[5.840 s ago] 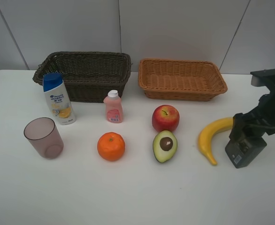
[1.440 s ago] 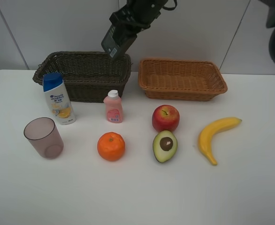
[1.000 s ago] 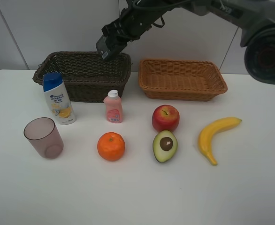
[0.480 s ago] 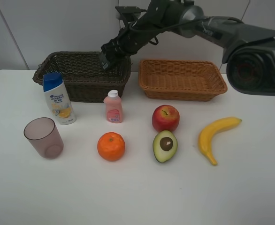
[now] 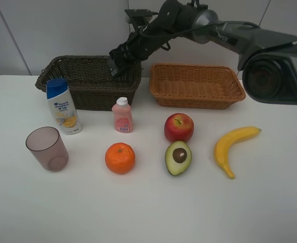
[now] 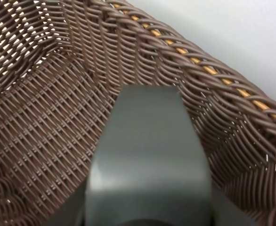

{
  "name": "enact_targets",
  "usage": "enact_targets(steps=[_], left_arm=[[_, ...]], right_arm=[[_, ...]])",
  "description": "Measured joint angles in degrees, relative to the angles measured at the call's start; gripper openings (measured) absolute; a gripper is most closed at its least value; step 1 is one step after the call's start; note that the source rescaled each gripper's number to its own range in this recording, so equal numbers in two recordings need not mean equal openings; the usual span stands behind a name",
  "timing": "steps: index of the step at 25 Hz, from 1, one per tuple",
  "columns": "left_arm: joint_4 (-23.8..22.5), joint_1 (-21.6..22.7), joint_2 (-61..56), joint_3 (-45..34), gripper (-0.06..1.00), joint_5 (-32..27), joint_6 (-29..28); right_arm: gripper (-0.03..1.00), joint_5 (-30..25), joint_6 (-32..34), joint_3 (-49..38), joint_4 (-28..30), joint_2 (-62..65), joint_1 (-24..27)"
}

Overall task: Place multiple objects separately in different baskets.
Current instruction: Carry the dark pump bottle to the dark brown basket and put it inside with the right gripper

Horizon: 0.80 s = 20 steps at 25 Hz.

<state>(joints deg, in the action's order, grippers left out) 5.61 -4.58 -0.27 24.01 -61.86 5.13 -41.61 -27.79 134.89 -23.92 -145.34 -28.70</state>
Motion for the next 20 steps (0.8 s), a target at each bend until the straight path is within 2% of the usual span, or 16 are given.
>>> enact_targets(steps=[7,9,10,14,15,17,20], left_arm=[[0.00,0.00,0.00,0.00,1.00,0.00,0.00],[0.00,0.00,0.00,0.00,1.00,0.00,0.00],[0.00,0.00,0.00,0.00,1.00,0.00,0.00],[0.00,0.00,0.00,0.00,1.00,0.00,0.00],[0.00,0.00,0.00,0.00,1.00,0.00,0.00],[0.00,0.00,0.00,0.00,1.00,0.00,0.00],[0.00,0.00,0.00,0.00,1.00,0.00,0.00]], right_arm=[[0.09,-0.03,0.11,0.00,0.00,0.00,0.00],[0.13,-0.15,0.11,0.00,-0.18,0.00,0.00],[0.23,-0.15,0.16,0.00,-0.57,0.00,0.00],[0.76,0.04,0.16,0.17,-1.07,0.11,0.00],[0.85,0.04,0.16,0.17,-1.07,0.11,0.00],[0.92,0.04,0.16,0.17,-1.07,0.11,0.00],[0.95,0.04,0.16,0.17,-1.07,0.11,0.00]])
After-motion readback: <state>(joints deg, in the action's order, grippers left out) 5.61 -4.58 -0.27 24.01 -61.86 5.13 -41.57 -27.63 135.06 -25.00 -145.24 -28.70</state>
